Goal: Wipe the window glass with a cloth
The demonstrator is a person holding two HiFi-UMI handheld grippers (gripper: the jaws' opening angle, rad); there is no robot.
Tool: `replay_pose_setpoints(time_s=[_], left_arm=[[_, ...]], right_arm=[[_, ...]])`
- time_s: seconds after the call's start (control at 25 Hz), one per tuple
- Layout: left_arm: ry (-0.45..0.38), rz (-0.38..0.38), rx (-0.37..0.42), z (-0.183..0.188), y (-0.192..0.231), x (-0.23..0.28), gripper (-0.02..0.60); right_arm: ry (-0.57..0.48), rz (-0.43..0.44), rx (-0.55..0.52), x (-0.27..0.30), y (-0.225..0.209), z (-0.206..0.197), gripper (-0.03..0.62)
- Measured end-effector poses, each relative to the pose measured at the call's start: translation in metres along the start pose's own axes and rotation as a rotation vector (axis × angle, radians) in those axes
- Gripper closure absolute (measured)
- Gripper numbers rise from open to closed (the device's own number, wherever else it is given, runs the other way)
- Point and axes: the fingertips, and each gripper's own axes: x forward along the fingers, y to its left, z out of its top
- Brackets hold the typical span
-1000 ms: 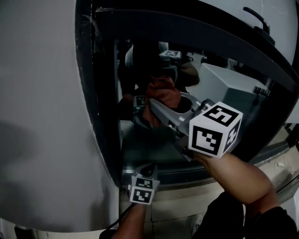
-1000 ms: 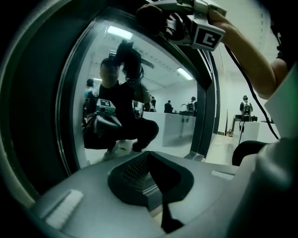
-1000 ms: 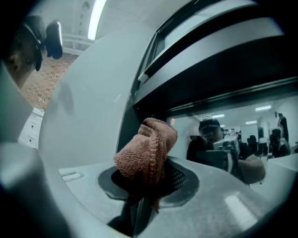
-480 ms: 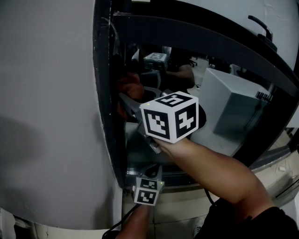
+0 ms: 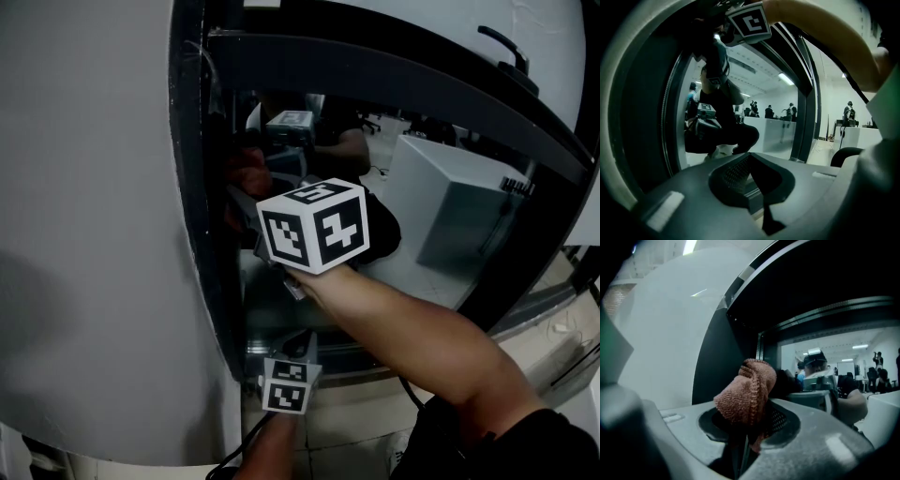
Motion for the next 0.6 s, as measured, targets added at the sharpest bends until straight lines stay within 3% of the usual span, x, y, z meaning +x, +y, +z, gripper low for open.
replay_pose_setpoints(time_s=[0.6], left_arm=[[0.016, -0.001, 0.008, -0.005, -0.002, 0.003, 0.565]], right_arm=[[-0.01, -0.009, -0.013, -0.026, -0.023, -0.001, 0.491]])
